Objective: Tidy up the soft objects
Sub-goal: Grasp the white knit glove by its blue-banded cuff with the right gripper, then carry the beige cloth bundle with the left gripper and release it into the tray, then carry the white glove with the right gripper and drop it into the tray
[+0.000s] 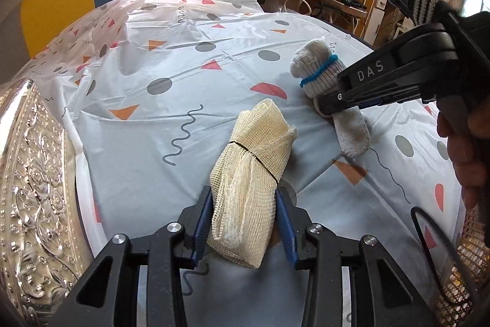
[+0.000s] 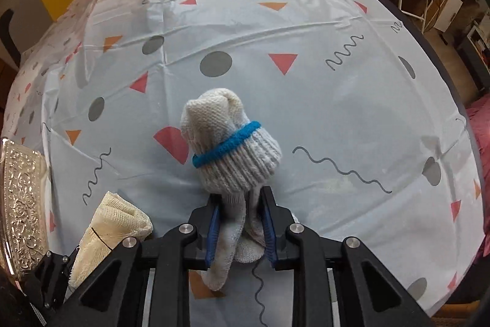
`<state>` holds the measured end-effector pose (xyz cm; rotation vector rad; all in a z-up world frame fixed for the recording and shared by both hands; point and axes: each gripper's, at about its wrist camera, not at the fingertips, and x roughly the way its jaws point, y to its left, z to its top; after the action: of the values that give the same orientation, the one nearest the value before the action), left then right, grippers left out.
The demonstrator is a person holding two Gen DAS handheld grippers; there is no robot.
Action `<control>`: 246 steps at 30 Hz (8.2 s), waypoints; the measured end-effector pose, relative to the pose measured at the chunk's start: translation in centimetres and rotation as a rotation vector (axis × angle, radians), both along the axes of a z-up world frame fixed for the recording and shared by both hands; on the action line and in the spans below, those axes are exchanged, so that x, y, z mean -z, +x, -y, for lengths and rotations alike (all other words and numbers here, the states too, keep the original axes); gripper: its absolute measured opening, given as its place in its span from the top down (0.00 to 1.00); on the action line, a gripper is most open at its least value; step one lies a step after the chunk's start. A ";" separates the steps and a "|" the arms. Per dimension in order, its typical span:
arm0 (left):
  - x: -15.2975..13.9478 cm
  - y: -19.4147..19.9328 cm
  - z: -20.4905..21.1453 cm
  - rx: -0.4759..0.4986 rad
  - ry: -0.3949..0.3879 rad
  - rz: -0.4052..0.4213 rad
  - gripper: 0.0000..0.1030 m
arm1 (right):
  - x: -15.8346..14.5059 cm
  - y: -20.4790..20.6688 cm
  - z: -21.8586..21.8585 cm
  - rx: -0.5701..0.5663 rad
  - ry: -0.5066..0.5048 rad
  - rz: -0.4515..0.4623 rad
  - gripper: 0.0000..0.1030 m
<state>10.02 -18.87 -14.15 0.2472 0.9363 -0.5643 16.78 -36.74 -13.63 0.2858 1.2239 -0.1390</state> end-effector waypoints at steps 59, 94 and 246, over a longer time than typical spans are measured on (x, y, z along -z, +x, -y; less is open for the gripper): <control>-19.1 8.5 -26.2 -0.603 -0.125 0.193 0.68 | 0.0 -1.0 -3.1 -0.155 -0.232 0.084 0.75; -9.2 -14.0 -48.1 -1.116 -0.224 0.061 0.68 | 0.2 -1.4 -4.7 -0.214 -0.350 0.104 0.75; -9.0 -15.8 -46.1 -1.116 -0.007 0.204 0.35 | -3.0 -9.2 -49.0 -0.934 -0.047 0.244 0.61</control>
<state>-5.75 27.25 -5.15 -0.2333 0.7321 0.4806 7.54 12.23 -10.64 -0.3186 1.0042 0.6558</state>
